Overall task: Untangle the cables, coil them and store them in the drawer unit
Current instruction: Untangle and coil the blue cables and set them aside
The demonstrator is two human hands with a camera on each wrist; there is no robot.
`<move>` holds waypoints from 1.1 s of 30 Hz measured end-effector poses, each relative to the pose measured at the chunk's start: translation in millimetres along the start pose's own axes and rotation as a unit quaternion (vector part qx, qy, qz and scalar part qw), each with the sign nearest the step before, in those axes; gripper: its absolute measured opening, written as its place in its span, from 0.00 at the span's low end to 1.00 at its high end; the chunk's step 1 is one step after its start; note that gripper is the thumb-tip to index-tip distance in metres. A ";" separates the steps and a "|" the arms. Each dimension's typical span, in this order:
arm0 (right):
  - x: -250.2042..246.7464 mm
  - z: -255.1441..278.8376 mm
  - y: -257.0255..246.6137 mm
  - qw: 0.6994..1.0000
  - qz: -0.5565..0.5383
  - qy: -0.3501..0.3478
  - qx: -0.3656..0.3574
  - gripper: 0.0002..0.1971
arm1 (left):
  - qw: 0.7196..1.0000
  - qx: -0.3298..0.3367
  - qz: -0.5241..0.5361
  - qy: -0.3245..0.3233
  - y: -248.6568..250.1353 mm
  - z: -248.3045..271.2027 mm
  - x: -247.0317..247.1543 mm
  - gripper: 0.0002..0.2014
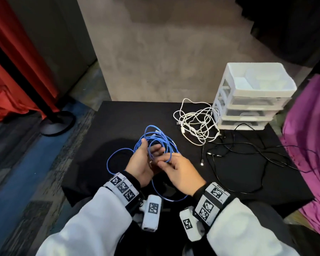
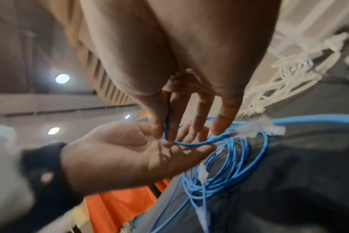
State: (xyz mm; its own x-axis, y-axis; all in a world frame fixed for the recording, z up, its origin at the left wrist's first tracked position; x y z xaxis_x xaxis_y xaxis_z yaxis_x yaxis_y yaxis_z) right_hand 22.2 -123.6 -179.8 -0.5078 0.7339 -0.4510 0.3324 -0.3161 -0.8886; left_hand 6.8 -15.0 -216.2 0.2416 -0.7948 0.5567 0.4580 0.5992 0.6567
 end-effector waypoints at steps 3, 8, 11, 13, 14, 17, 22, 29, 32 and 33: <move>-4.8 2.5 -4.6 0.999 0.038 -0.016 -0.012 0.10 | 0.999 0.013 0.045 0.013 12.0 -5.5 1.8 0.22; -33.6 12.6 23.5 0.993 0.013 0.110 0.034 0.14 | 0.990 0.101 0.048 0.081 41.6 -9.5 -24.6 0.17; -38.5 20.4 58.9 0.981 0.047 0.139 0.125 0.22 | 0.990 0.119 -0.021 0.067 56.8 -7.6 -26.9 0.22; -31.3 17.5 62.4 0.977 0.097 0.118 0.147 0.30 | 0.988 0.123 -0.090 0.033 64.1 -7.3 -18.3 0.22; -27.6 13.6 56.1 0.973 0.143 0.110 0.147 0.32 | 0.983 0.123 -0.133 0.015 67.3 -6.9 -12.5 0.22; -24.7 -7.8 32.0 0.965 0.186 0.099 0.156 0.30 | 0.962 0.139 -0.232 -0.035 80.2 -1.6 9.8 0.22; -24.3 -40.3 48.1 0.979 0.049 0.047 0.190 0.06 | 0.942 0.241 -0.221 -0.068 139.0 29.7 41.7 0.20; -47.6 -21.4 76.9 0.974 -0.127 0.117 0.148 0.16 | 0.914 0.397 -0.086 -0.008 258.5 86.6 10.6 0.22; -50.2 -22.3 66.0 0.959 -0.229 0.106 0.128 0.14 | 0.907 0.411 -0.086 0.038 259.5 86.3 -19.5 0.21; -52.4 -24.3 58.7 0.951 -0.267 0.108 0.114 0.14 | 0.906 0.408 -0.097 0.054 253.4 83.0 -28.6 0.20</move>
State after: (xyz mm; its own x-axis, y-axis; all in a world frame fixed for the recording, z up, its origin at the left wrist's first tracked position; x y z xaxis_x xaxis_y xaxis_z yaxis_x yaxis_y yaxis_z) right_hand 87.7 -166.0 -206.3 -0.3728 0.9249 0.0743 -0.1199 0.0314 -0.9923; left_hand 45.0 167.6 -23.5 0.3262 -0.8713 0.3665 -0.2745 0.2837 0.9188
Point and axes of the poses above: each hand's wrist, its own z-axis away from the middle knuckle, its own x-axis out of the palm, y = z × x, the point moved 10 cm from there along -z, towards the middle knuckle, and after that the axes turned 12 degrees about -y, right-handed, at the moved point
